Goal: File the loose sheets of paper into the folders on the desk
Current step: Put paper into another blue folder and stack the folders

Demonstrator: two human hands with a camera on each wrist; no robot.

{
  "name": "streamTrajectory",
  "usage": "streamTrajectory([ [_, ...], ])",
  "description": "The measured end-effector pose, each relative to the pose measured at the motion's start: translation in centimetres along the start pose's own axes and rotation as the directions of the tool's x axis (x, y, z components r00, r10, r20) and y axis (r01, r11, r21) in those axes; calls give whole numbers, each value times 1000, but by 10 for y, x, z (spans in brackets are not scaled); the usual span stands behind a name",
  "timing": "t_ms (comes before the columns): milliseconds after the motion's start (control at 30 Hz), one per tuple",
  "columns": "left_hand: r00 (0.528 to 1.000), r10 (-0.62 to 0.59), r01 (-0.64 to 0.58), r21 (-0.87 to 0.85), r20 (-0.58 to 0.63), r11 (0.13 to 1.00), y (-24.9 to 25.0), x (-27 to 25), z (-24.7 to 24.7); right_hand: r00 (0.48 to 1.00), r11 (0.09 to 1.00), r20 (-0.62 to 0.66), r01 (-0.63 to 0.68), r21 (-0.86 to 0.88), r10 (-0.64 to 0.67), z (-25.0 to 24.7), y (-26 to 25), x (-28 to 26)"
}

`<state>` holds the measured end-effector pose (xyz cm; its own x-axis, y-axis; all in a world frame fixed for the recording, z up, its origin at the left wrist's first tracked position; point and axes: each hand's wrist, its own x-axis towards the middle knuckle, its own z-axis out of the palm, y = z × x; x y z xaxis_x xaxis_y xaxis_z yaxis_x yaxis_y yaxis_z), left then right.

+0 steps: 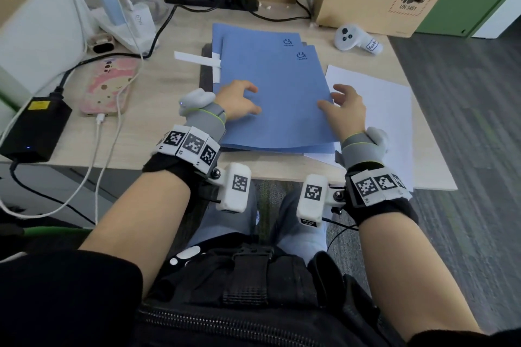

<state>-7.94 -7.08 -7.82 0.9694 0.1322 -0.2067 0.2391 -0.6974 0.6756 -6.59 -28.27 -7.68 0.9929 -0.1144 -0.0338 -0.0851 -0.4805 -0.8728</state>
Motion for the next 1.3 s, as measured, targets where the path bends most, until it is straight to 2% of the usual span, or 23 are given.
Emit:
streamTrajectory([
  [67, 999, 23, -22, -17, 29, 1000, 2, -4, 2, 998, 989, 15, 61, 133, -64, -3, -9, -6],
  [167, 979, 113, -104, -59, 171, 993, 11, -16, -1, 987, 936, 63, 120, 332, -149, -9, -22, -14],
  [233, 940, 191, -194, -18, 282, 981, 20, -25, -3, 985, 864, 99, 76, 497, -144, -11, -31, -15],
  [300, 918, 267, -274, -17, 292, 962, 28, -31, -4, 977, 770, 170, -10, 638, -128, -13, -42, -17],
  [367, 916, 336, -336, -42, 220, 941, 34, -37, -8, 960, 717, 240, -65, 693, -144, -10, -56, -21],
  [467, 914, 397, -390, -94, 83, 916, 42, -43, -21, 914, 747, 331, -49, 663, -234, -1, -72, -30],
  [533, 918, 387, -396, -143, -85, 907, 46, -46, -29, 871, 797, 385, 11, 604, -304, 5, -80, -34],
  [567, 901, 378, -413, -156, -214, 897, 46, -49, -34, 849, 820, 411, 44, 571, -332, 10, -84, -36],
  [633, 850, 303, -421, -210, -431, 883, 40, -52, -41, 814, 876, 465, 105, 471, -348, 21, -88, -39],
  [700, 796, 179, -413, -302, -579, 859, 33, -58, -46, 784, 928, 529, 156, 337, -324, 35, -88, -41],
  [767, 730, 23, -441, -445, -683, 780, 24, -66, -54, 732, 952, 609, 226, 207, -306, 53, -86, -43],
  [833, 672, -110, -461, -529, -733, 713, 17, -69, -56, 690, 955, 673, 285, 85, -266, 68, -78, -41],
  [933, 622, -272, -457, -622, -735, 636, -8, -66, -61, 665, 951, 730, 301, -71, -156, 90, -66, -40],
  [1000, 597, -348, -434, -656, -723, 618, -23, -67, -67, 668, 934, 734, 327, -144, -121, 102, -62, -41],
  [1067, 586, -424, -342, -685, -691, 643, -38, -66, -68, 682, 913, 723, 360, -193, -116, 107, -58, -39],
  [1200, 536, -490, -245, -682, -688, 689, -74, -63, -72, 695, 878, 713, 395, -270, -94, 116, -57, -33],
  [1233, 519, -507, -198, -673, -689, 712, -82, -64, -72, 699, 871, 710, 401, -284, -90, 117, -56, -31],
  [1300, 499, -548, -24, -643, -671, 766, -92, -66, -73, 709, 861, 701, 403, -311, -78, 120, -54, -29],
])
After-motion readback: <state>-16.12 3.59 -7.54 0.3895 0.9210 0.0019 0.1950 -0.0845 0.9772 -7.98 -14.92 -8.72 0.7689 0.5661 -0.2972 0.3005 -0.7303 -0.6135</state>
